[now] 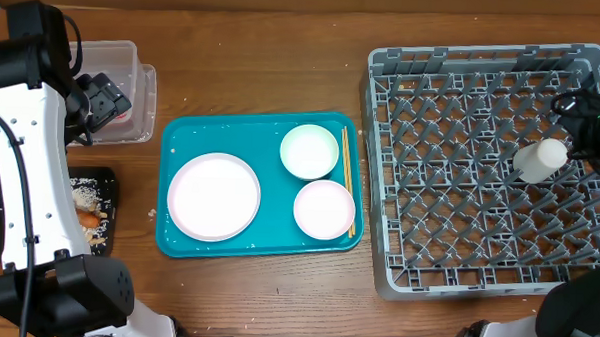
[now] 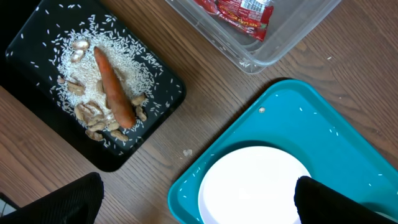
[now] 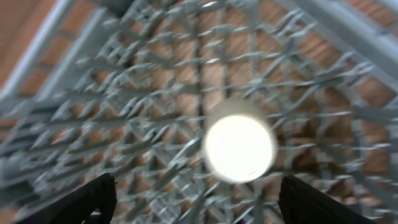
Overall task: Sort waste into correct bins and load items into the dishwasher
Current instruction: 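Carry the cup right and set it upright in the dish rack, then move the right gripper back and grasp the small white bowl's rim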
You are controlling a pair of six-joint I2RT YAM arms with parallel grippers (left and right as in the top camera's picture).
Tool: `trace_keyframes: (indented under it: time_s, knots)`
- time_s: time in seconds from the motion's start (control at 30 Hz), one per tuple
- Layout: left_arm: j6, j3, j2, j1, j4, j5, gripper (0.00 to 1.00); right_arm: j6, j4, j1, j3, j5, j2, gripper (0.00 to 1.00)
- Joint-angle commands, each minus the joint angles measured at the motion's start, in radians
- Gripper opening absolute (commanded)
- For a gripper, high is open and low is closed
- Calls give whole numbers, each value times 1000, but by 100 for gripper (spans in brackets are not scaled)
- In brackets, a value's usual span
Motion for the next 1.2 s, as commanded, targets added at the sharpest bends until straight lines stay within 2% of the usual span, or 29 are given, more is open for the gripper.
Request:
trace_keyframes:
  time_s: [0.0,0.07,0.1,0.23,0.3,0.37,0.47,0.6,0.9,1.03,1.17]
  knots:
    - [3,14,-16,1,-2,-3,100,-18,-11,60,3,-240,-123,86]
    - [4,14,-16,1,-2,-3,100,-39,-19,126,3,-322,-175,86]
    - [4,14,-16,1,-2,-3,100,-44,-22,218,3,-328,-220,86]
    - [4,14,-16,1,-2,-3,100,-46,-22,416,3,-323,-248,86]
    - [4,14,-16,1,-2,-3,100,-46,-18,542,2,-323,-231,84]
    - [3,14,-16,1,-2,-3,100,-56,14,700,2,-260,-185,76]
    - [4,14,-16,1,-2,-3,100,-46,49,839,2,-146,-119,69]
    - [3,14,-16,1,-2,-3,100,3,113,988,2,-48,-5,68]
    - [4,14,-16,1,-2,-3,100,54,269,1138,2,14,267,67]
    - [3,14,-16,1,-2,-3,100,-16,317,1165,2,20,340,67]
    - [4,14,-16,1,-2,-3,100,-23,336,1188,2,85,394,65]
